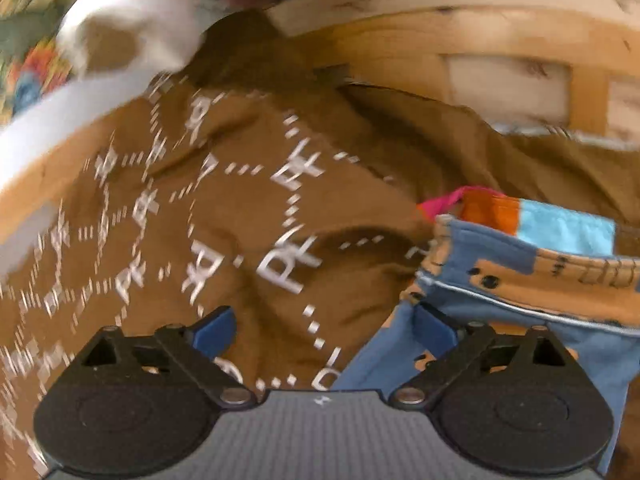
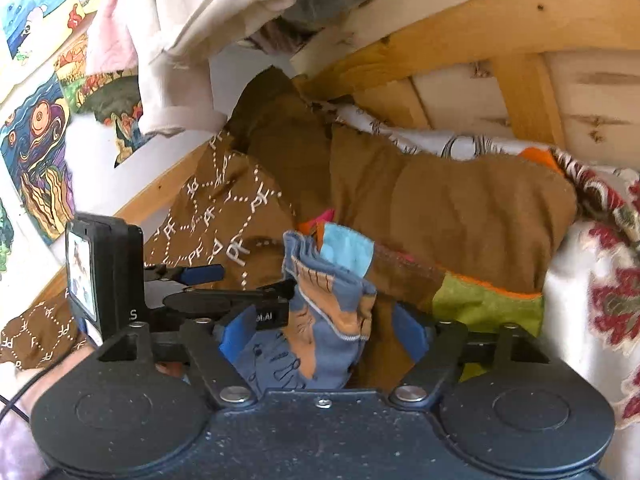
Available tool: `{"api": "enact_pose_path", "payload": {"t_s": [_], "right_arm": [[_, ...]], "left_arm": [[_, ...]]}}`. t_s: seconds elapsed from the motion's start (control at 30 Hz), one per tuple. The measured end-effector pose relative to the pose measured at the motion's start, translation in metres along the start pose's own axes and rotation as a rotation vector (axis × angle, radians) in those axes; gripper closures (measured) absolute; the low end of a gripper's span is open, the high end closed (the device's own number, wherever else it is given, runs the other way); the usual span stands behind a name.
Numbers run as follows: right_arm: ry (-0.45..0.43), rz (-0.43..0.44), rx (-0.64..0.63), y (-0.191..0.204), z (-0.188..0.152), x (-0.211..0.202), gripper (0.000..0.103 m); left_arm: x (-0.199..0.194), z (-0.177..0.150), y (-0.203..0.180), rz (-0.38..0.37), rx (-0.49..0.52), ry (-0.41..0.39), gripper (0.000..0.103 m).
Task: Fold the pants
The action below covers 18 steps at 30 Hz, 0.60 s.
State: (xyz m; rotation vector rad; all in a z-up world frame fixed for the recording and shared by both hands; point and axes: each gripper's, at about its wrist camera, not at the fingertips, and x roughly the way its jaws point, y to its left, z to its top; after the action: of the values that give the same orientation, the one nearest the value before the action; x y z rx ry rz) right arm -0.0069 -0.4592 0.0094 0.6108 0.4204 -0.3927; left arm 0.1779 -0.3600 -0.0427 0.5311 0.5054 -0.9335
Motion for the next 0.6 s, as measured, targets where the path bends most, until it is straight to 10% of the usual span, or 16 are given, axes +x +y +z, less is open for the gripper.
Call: {"api": "enact_pose_path", "payload": {"t_s": [0.17,0.37,0.47,0.6], "right_arm": [[0.019,0.014,0.040,-0.004,0.001,0.007,0.027],[0.012,-0.015,0.108,-0.012,0.005,0.016,0.050],[0.014,-0.058,0.081,-0.010,0.005,0.016,0.077],[0.000,-0.092,0.021,-0.003,0.004,0.014,0.086]], "left_arm": [[-0.002,-0.013,0.030,-0.061,-0.199,0.030,0.002],[-0.036,-0.021,0.040,0.059,-0.374,0.108,0.012],[-0.057,-0.021,0.046,-0.008,-0.470,0.099,0.021],[-0.075,-0.015,0.052,-0.153,-0.580,0.102,0.024]]}}
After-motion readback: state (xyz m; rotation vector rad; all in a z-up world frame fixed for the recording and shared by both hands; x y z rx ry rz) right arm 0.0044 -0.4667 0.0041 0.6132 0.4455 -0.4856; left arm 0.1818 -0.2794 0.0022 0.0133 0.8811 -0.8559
